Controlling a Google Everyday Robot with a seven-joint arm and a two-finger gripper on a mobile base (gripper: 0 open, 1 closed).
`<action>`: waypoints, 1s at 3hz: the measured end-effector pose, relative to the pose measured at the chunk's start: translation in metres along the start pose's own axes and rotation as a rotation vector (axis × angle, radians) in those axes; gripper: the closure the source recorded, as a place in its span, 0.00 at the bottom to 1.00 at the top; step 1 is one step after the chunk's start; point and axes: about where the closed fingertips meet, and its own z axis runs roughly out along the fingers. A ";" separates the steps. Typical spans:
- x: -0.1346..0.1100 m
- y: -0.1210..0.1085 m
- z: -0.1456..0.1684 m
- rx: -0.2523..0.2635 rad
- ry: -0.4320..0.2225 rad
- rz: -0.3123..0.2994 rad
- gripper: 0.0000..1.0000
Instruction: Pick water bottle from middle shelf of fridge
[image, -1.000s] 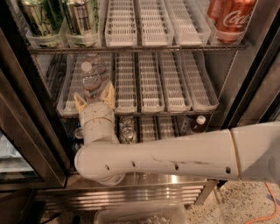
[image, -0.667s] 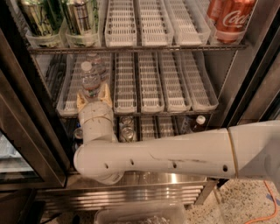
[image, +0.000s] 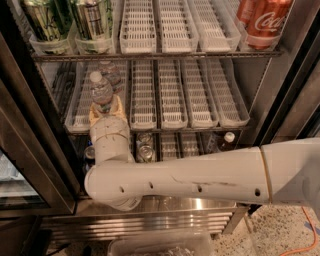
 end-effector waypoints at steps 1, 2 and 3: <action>0.000 0.000 0.000 0.000 0.000 0.000 1.00; -0.003 0.000 0.000 -0.001 -0.010 0.006 1.00; -0.016 -0.002 -0.003 -0.010 -0.055 0.036 1.00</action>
Offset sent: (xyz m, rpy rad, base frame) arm 0.0000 0.0000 0.0000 0.0000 0.0000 0.0000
